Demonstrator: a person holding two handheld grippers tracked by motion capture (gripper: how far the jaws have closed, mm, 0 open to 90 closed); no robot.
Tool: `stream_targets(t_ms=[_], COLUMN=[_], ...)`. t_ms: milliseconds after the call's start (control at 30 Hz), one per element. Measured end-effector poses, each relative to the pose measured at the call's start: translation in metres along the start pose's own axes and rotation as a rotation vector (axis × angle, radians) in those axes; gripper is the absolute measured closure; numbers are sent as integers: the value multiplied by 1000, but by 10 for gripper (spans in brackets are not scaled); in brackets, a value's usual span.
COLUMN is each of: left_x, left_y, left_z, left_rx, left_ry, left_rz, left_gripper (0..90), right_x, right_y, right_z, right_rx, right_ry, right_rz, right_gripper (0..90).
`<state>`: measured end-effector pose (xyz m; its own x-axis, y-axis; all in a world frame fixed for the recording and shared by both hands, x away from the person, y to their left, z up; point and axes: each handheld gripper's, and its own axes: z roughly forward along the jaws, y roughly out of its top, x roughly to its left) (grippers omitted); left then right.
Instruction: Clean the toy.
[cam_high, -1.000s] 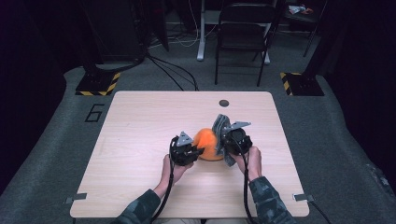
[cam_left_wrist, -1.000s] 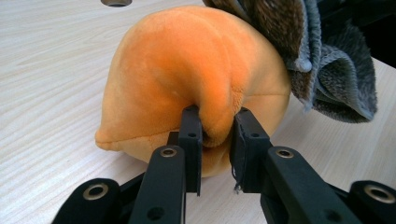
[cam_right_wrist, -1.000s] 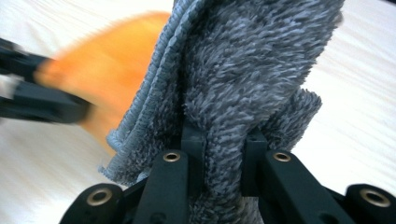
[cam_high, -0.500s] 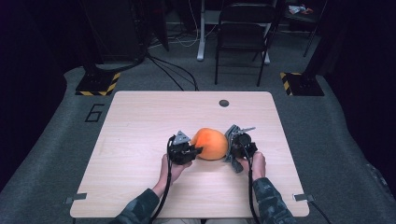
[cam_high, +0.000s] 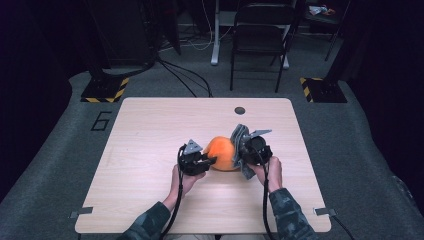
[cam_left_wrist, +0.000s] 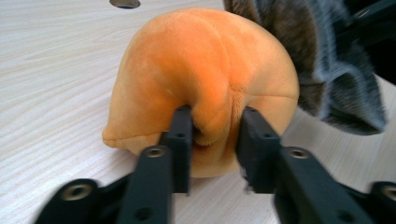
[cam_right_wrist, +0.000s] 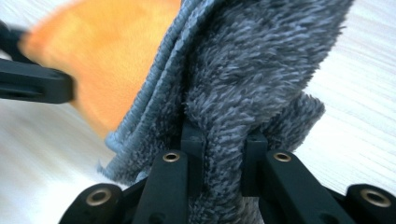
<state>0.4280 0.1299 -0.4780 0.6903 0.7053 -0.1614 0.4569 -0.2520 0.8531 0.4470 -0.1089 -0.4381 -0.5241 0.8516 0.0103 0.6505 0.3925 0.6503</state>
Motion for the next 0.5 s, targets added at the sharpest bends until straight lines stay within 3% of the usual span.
stream_targets(t_ms=[167, 300, 367, 500], left_x=[-7, -10, -11, -10], left_y=[-3, -6, -9, -12], left_z=[0, 8, 13, 14], left_rx=[22, 20, 7, -10], left_ry=[53, 82, 82, 92], left_rz=[78, 137, 154, 157], left_gripper=[440, 409, 451, 687], right_x=[-7, -11, -10, -10], right_y=[-3, -5, -5, -5], right_z=[3, 6, 5, 6], right_rx=[-26, -41, -44, -55], right_ry=[-9, -5, -1, 3], right_rz=[19, 36, 33, 24], right_gripper=[771, 770, 770, 769])
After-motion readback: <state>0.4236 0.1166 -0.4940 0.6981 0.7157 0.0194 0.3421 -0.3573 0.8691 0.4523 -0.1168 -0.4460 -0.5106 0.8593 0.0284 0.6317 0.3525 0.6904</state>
